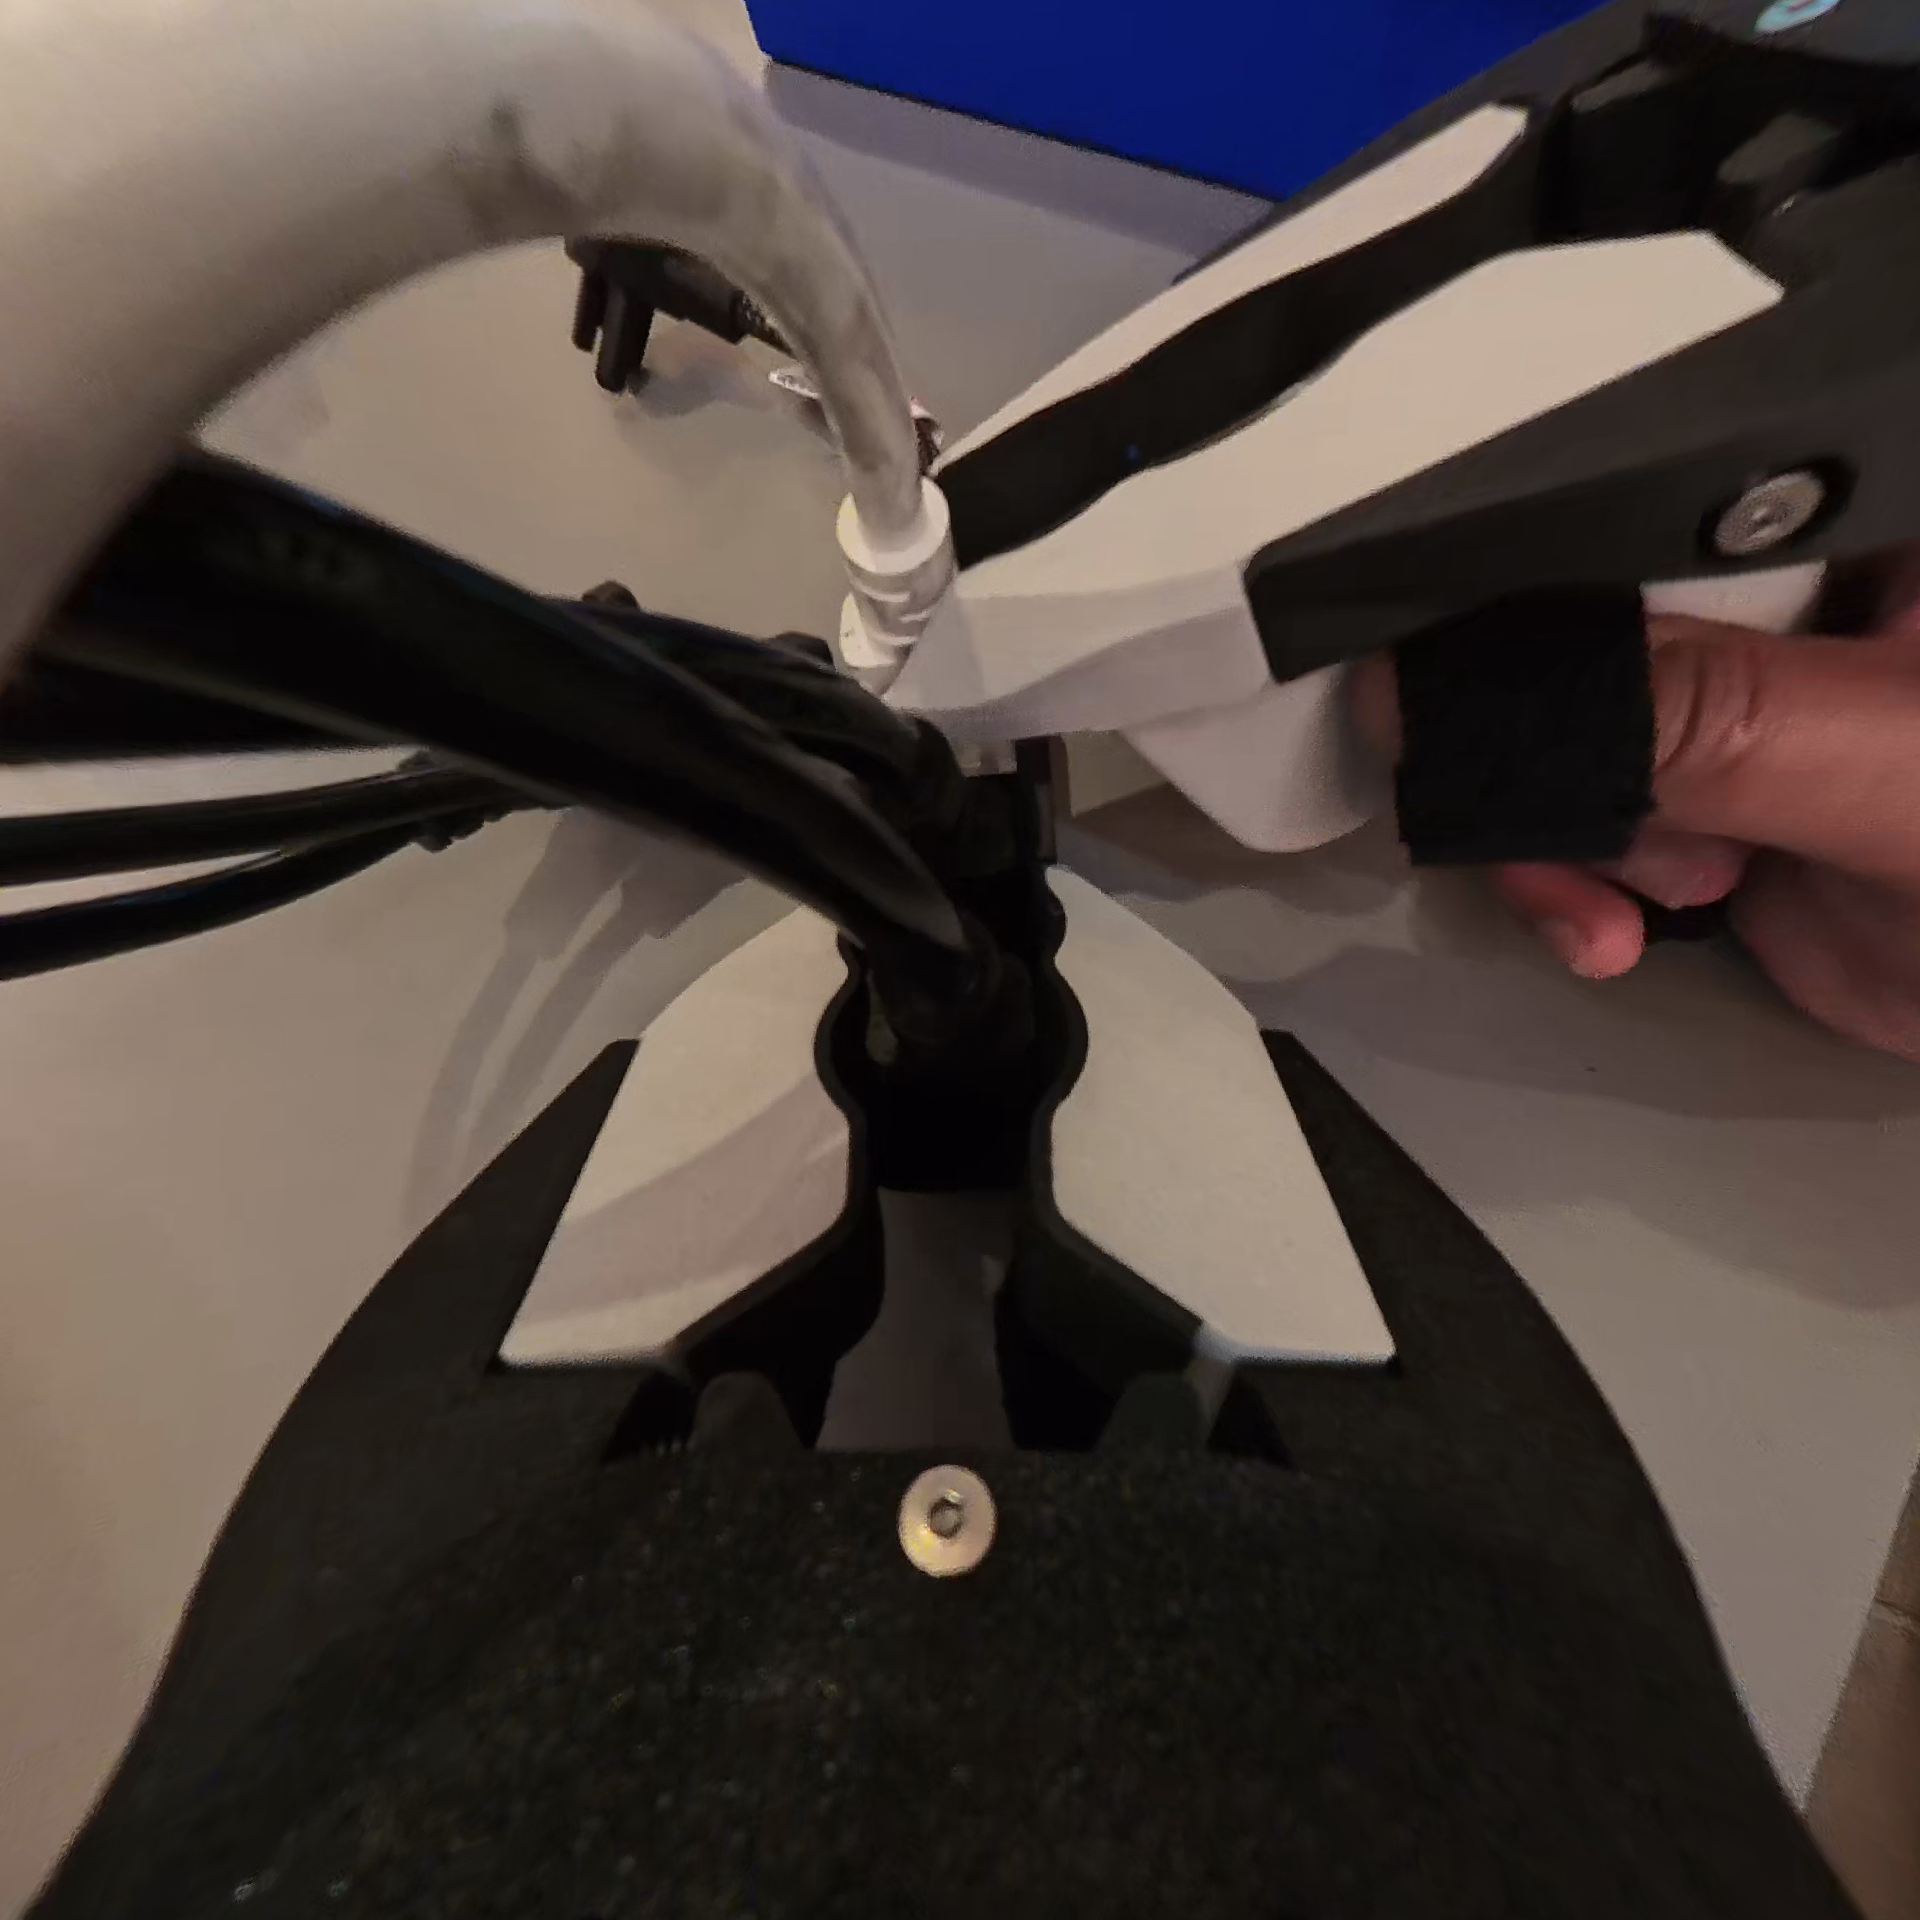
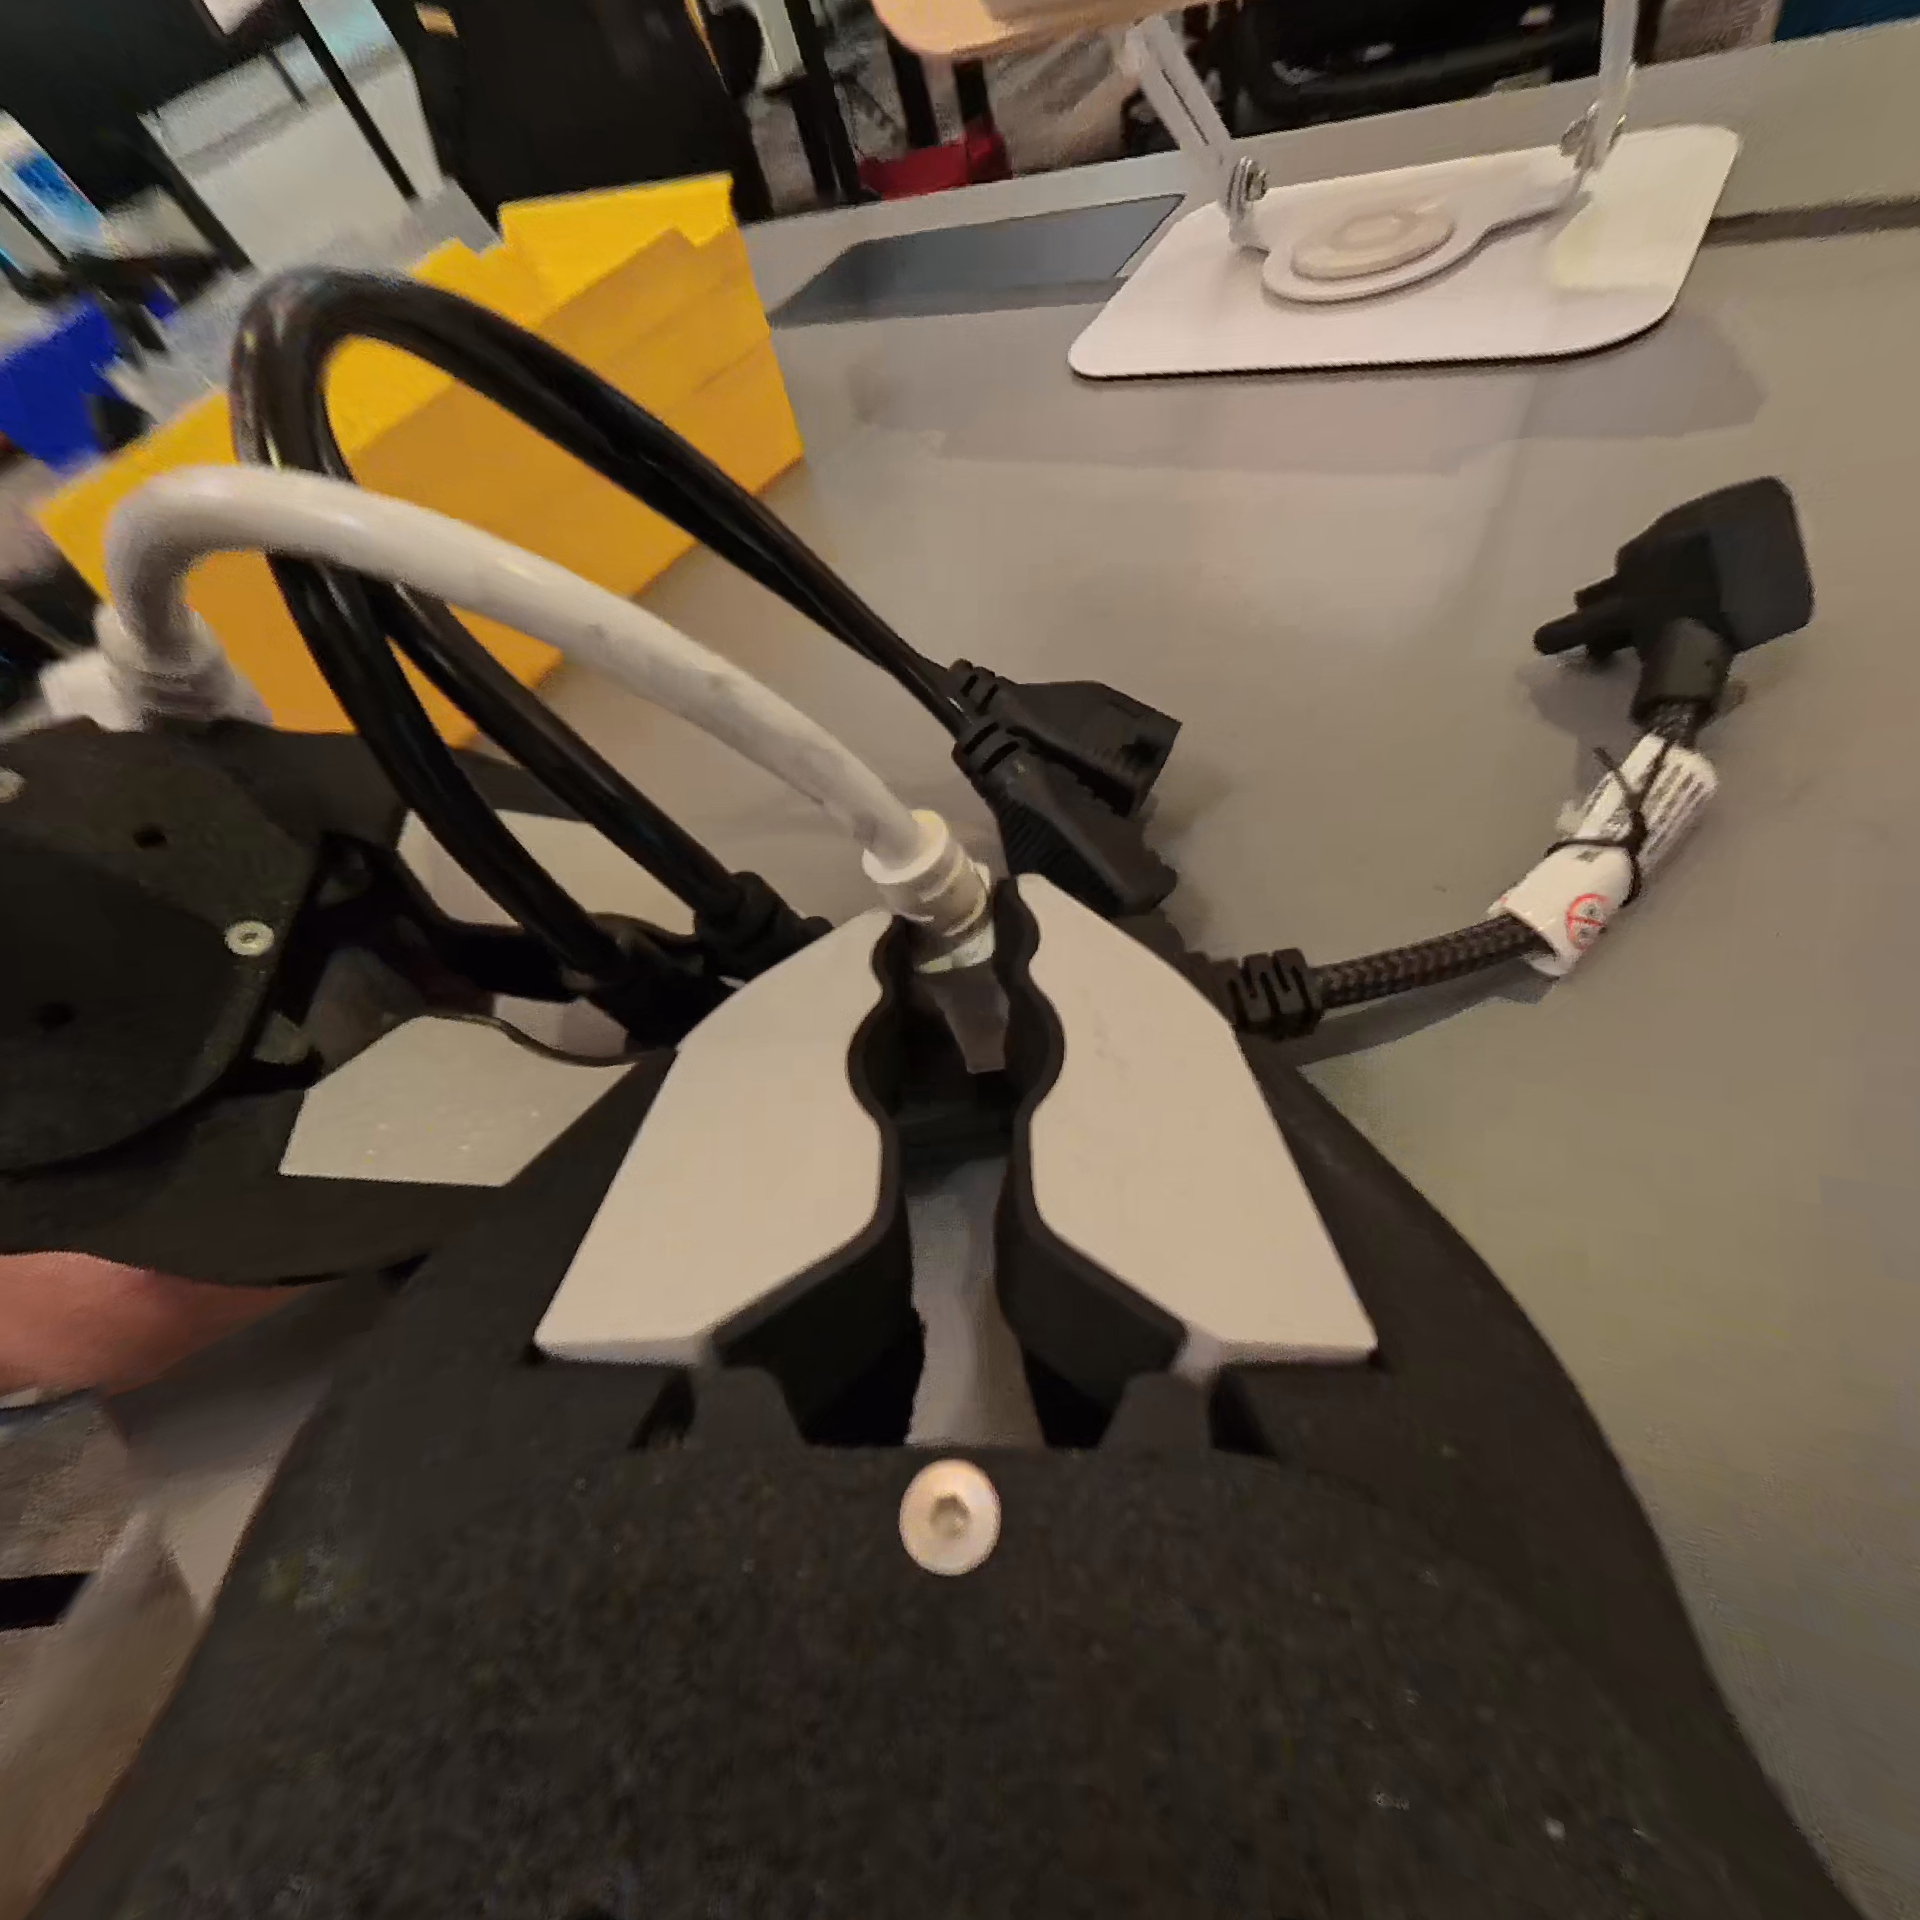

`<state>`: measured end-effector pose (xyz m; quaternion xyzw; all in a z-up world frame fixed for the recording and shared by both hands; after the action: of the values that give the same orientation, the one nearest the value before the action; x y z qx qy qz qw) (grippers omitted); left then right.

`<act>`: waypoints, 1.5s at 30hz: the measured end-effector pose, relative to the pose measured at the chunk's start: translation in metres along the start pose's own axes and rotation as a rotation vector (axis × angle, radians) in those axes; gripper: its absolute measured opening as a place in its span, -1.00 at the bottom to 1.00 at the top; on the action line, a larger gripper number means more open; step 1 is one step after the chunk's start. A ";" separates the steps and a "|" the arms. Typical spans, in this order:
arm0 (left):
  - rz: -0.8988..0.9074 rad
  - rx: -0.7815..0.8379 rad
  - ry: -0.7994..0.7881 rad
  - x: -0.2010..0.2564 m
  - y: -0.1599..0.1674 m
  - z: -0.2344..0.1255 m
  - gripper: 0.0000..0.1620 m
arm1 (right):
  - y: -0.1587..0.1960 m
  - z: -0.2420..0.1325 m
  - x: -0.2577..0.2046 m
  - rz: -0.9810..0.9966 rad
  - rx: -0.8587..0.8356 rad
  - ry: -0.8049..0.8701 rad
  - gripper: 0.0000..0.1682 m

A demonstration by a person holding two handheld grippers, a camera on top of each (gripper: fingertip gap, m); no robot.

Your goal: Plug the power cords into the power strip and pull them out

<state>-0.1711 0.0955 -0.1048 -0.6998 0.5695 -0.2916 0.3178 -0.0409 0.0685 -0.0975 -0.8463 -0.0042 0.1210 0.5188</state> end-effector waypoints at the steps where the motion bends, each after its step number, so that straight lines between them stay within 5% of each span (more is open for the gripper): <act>1: 0.006 0.000 -0.010 0.000 -0.001 0.000 -0.66 | -0.001 0.000 0.001 0.021 0.004 -0.014 -0.84; 20: -0.045 -0.004 0.021 -0.006 0.000 -0.004 -0.65 | -0.006 -0.001 -0.014 -0.235 0.066 0.055 -0.85; 30: -0.056 -0.016 0.025 -0.012 0.001 -0.002 -0.67 | -0.007 0.000 0.007 0.111 0.066 -0.176 -0.87; 32: -0.043 -0.039 0.031 -0.012 0.008 -0.004 -0.66 | -0.032 -0.024 0.025 0.234 0.335 -0.173 -1.00; 35: -0.019 -0.034 0.008 -0.001 0.013 -0.008 -0.67 | -0.080 -0.046 0.040 -0.013 0.360 -0.149 -1.00; 37: -0.036 -0.031 0.044 -0.006 0.011 -0.007 -0.67 | -0.073 -0.036 0.040 0.014 0.207 -0.225 -1.00; 45: 0.027 -0.023 0.148 -0.013 0.012 -0.010 -0.67 | -0.025 -0.022 0.005 -0.465 0.233 -0.219 -0.82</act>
<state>-0.1889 0.1058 -0.1086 -0.6721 0.6040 -0.3320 0.2706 -0.0281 0.0614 -0.0672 -0.7391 -0.2405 0.0889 0.6228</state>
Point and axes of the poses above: each gripper's, where its closed fingertips meet, z out along the fingers, y out of its underside, x = y × z across the jaws, the point moved 10 cm from there along -z, back along the fingers, and after that the axes turned 13 degrees about y, right-handed, at the moved point
